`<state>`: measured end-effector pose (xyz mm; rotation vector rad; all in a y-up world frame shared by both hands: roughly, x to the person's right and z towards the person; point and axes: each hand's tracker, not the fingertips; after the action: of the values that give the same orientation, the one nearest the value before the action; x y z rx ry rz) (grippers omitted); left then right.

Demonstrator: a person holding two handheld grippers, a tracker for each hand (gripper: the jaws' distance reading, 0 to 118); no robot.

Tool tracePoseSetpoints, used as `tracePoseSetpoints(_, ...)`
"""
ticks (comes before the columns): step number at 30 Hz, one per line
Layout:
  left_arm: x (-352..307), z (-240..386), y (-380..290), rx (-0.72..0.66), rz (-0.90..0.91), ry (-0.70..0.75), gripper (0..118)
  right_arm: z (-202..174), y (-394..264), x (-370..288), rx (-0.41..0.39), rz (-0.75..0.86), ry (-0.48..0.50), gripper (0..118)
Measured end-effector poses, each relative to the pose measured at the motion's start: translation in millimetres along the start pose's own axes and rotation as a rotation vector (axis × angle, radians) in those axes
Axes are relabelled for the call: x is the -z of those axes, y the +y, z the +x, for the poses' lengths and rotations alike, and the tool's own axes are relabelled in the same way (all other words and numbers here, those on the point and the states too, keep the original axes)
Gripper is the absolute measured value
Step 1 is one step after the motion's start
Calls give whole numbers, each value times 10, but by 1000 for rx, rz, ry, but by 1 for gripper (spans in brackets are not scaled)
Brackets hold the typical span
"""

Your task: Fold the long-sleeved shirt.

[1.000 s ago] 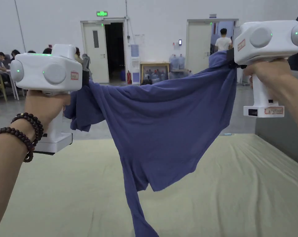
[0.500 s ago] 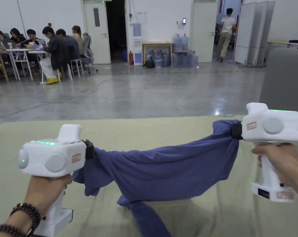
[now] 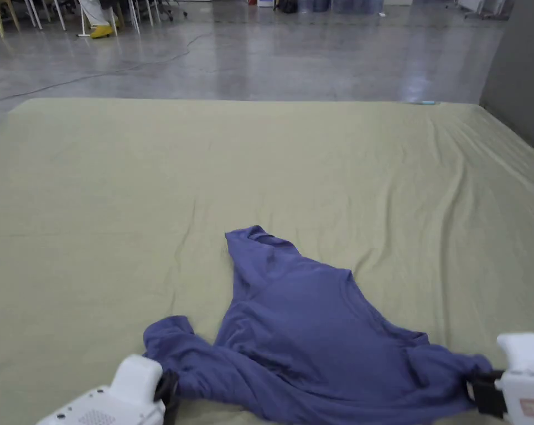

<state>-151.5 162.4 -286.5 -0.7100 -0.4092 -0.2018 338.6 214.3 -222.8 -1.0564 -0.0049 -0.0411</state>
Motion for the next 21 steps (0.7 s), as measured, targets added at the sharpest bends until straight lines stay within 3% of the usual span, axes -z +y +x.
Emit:
tracePoseSetpoints(3, -44, 14, -174, -37, -2, 12, 4, 38, -192, 170, 25, -8, -7, 16)
tracePoseSetpoints(4, -65, -9, -196, -76, 16, 17, 20, 52, -201, 172, 33, -2, -3, 35)
tracePoseSetpoints(5, -86, -45, -216, -118, 39, 15, 62, 77, -210, 156, 56, 17, 1, 78)
tracePoseSetpoints(6, -106, -103, -217, -157, 34, -6, 98, 106, -183, 138, 80, 22, -5, 105)
tracePoseSetpoints(7, -133, -91, -197, -183, 14, -23, 110, 124, -151, 122, 81, 21, -24, 117)
tracePoseSetpoints(8, -148, -129, -182, -207, -25, -40, 110, 140, -120, 95, 81, 21, -53, 117)
tracePoseSetpoints(9, -274, -160, -192, -246, 98, -53, 118, 149, -84, -10, 70, 112, -66, 118)
tracePoseSetpoints(12, -465, -235, -121, -283, 107, -46, 118, 200, 78, -156, 90, 172, -69, 114)
tracePoseSetpoints(13, -513, -272, -88, -308, 108, -32, 118, 130, 74, -491, 102, 204, -60, 112)
tracePoseSetpoints(14, -572, -313, -66, -334, 131, -24, 113, 113, 97, -604, 111, 246, -42, 105)
tracePoseSetpoints(15, -663, -346, 91, -349, 153, -20, 73, 85, 116, -663, 114, 274, -29, 80)
tracePoseSetpoints(16, -679, -367, 140, -360, 154, -7, 13, 55, 134, -697, 111, 269, -31, 34)
tracePoseSetpoints(17, -647, -390, 185, -363, 125, -8, 0, -35, 181, -673, 110, 249, -33, 2)
tracePoseSetpoints(21, -523, -351, 365, -323, 87, -16, 0, -102, 176, -456, 80, 214, 13, 2)
